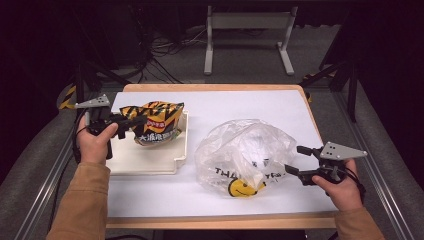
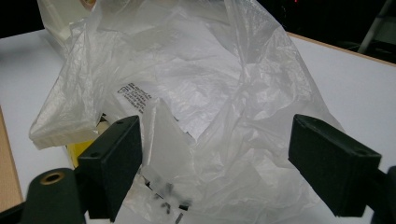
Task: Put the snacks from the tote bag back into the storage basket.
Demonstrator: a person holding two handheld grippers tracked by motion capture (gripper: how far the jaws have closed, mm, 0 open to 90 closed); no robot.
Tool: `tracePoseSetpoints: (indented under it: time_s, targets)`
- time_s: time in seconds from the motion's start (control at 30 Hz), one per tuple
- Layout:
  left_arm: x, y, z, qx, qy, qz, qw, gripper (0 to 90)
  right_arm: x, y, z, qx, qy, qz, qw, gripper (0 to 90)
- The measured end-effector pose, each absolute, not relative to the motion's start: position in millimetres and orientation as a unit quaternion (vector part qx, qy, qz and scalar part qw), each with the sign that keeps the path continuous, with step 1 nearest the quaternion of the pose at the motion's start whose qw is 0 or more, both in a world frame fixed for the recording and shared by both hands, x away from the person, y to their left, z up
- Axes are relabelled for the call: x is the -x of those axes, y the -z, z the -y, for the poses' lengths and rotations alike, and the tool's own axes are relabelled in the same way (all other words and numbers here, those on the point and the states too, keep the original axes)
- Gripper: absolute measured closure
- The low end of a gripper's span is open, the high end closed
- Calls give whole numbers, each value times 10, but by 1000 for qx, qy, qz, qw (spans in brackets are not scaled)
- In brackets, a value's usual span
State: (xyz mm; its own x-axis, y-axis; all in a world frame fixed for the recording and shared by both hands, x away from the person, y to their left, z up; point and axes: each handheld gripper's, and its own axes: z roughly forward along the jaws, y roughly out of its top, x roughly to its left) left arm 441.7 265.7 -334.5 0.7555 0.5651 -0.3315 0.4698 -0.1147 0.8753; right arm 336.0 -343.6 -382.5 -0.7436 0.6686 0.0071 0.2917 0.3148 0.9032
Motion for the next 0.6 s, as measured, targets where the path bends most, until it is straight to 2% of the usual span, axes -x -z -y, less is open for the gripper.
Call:
tracePoseSetpoints:
  time_s: [0.6]
  targets:
    - [-4560, 3549, -2675, -740, -1, -372, 560, 746, -3383, 3852, 3411, -301, -499, -792, 182, 176]
